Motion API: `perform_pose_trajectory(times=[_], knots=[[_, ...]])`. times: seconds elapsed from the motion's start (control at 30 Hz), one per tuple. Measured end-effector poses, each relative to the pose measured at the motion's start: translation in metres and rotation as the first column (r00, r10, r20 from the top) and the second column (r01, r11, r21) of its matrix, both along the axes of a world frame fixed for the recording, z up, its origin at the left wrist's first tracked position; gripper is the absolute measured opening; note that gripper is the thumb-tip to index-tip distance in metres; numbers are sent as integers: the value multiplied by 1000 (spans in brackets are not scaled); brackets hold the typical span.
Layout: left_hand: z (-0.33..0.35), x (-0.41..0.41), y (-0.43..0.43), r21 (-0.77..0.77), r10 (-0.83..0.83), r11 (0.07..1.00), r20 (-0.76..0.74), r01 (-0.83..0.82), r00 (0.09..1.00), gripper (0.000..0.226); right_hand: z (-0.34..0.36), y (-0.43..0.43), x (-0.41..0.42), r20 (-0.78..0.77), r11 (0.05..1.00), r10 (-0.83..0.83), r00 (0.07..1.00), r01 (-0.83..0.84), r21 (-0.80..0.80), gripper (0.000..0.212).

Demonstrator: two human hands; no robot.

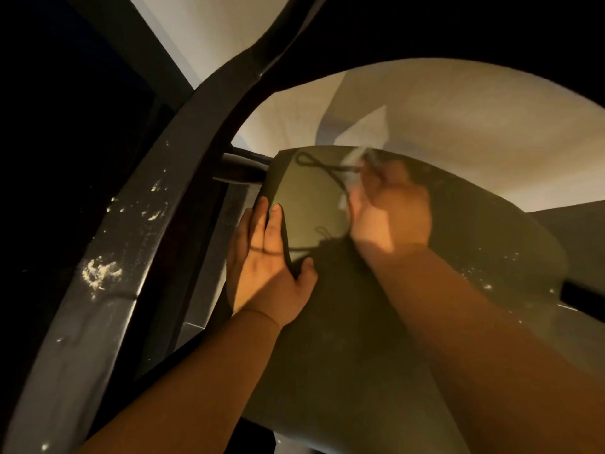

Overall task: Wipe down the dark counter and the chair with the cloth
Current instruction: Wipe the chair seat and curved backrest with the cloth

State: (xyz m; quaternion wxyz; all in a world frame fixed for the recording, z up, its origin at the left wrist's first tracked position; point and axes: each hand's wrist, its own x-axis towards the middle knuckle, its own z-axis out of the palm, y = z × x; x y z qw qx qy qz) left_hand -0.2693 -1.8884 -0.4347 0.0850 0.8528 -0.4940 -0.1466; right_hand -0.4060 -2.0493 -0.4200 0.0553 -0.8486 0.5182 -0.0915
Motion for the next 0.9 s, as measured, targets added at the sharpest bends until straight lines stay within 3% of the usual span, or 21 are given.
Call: perform_pose_trajectory(times=[0.07,0.17,0.27,0.33,0.4,0.67,0.77,0.83,0.9], knots=[[0,0,-1,-18,-5,1000,13,5,1000,96,-4,11,4,20,991,129,991,-129,-23,40],[-2,0,-1,-22,16,1000,9,-16,1000,95,-5,-1,-13,-23,987,128,991,-130,-90,34],[-1,0,-1,-23,19,1000,3,-19,1000,94,2,-19,-42,-128,991,-128,984,120,-66,38],[-1,0,-2,-11,22,1000,5,-22,1000,94,3,-23,-57,-111,958,-285,952,285,-16,38],[0,0,-3,2,25,1000,13,-25,1000,95,2,-21,-55,-42,942,-335,941,336,4,37],[1,-1,-1,-34,-4,999,30,5,1000,90,0,23,-27,-21,996,83,996,-82,31,42],[1,-1,-1,-43,-23,999,33,25,999,87,5,4,-65,-55,992,-126,991,125,-15,41],[1,-1,-1,-44,-22,999,49,24,999,86,10,4,-69,-49,954,-296,954,298,44,41],[1,-1,0,-43,-17,999,53,20,998,86,15,24,-46,-74,943,-297,952,305,131,41]])
